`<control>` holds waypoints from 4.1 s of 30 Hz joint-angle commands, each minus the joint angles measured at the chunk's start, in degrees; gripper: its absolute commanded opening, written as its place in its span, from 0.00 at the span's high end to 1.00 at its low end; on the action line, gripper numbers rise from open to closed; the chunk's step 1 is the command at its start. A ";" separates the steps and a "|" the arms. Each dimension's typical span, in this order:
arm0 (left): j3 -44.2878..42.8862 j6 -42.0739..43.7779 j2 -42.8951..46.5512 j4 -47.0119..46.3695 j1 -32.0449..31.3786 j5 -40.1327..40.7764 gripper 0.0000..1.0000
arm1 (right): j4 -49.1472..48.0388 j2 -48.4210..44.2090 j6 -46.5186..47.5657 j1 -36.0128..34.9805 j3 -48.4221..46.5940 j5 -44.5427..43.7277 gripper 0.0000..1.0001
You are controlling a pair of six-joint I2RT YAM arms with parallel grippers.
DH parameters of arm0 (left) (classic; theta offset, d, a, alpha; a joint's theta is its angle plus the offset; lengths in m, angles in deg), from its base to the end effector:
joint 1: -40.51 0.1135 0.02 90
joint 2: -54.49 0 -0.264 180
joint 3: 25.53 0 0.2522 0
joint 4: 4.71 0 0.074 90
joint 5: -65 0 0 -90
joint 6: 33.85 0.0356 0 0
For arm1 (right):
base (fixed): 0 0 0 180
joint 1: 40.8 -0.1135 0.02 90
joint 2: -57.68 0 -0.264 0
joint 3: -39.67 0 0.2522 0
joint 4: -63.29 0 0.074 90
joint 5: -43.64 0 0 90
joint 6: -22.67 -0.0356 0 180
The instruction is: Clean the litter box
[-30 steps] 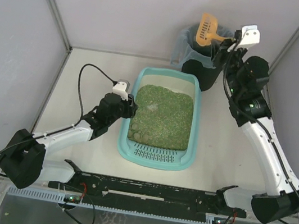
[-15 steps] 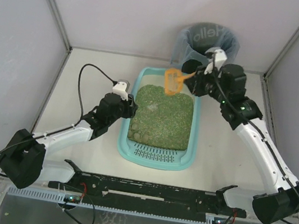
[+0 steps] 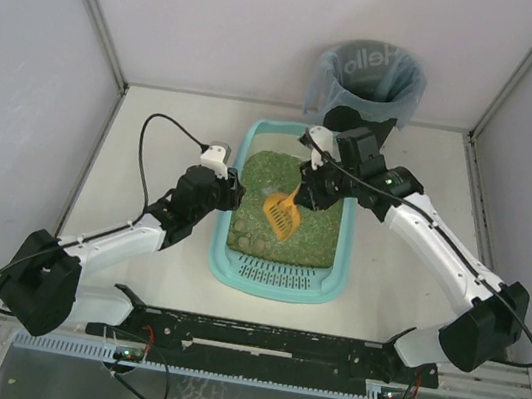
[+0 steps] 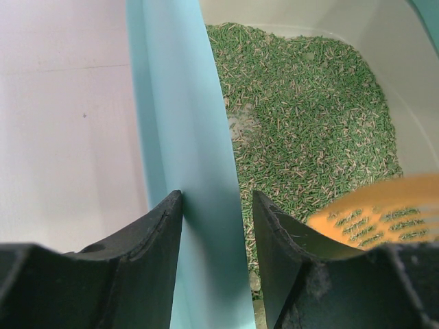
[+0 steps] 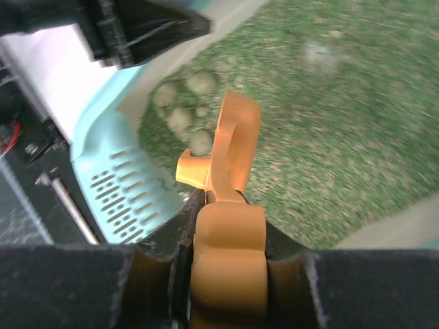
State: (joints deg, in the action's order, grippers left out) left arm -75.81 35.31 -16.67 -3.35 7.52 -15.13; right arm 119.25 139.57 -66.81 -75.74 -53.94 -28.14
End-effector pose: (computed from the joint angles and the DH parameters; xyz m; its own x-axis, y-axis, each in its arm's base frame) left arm 0.2309 -0.1426 0.2322 -0.4402 -0.1321 -0.8881 0.2640 0.9263 -0.2687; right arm 0.2452 0.1849 0.3509 -0.5653 -0.4055 -0.7184 -0.7328 0.6467 0.2116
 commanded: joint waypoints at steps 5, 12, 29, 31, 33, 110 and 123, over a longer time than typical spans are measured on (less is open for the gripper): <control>-2.09 -0.94 -0.16 -1.04 -0.96 -3.11 0.51 | 1.03 11.79 11.19 0.74 -6.05 34.35 1.00; -2.09 -0.81 0.04 -0.90 -0.95 -3.01 0.52 | 17.82 25.92 22.40 -0.40 -16.76 41.81 1.00; -2.30 -0.87 -0.14 -0.83 -0.95 -3.19 0.52 | -3.40 15.70 7.76 -3.76 -2.81 9.33 1.00; -2.25 -0.85 -0.12 -0.80 -0.93 -3.19 0.52 | -3.92 14.91 8.10 -5.32 -2.88 1.24 1.00; -2.25 -0.87 0.04 -0.86 -0.93 -3.16 0.52 | -4.84 14.17 8.33 -6.64 -2.87 -5.82 1.00; -2.77 -0.83 -1.00 -0.51 -1.00 -3.46 0.53 | -15.08 4.10 16.92 -5.86 -1.53 -37.26 1.00; -2.70 -0.86 -0.95 -0.48 -0.99 -3.41 0.53 | -3.17 0.24 9.61 -6.28 -4.63 -27.74 1.00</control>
State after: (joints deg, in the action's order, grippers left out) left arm -75.85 35.31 -17.15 -3.24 7.48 -15.24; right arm 111.20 139.24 -53.74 -81.77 -55.67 -57.75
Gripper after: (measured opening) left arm 0.475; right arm 0.189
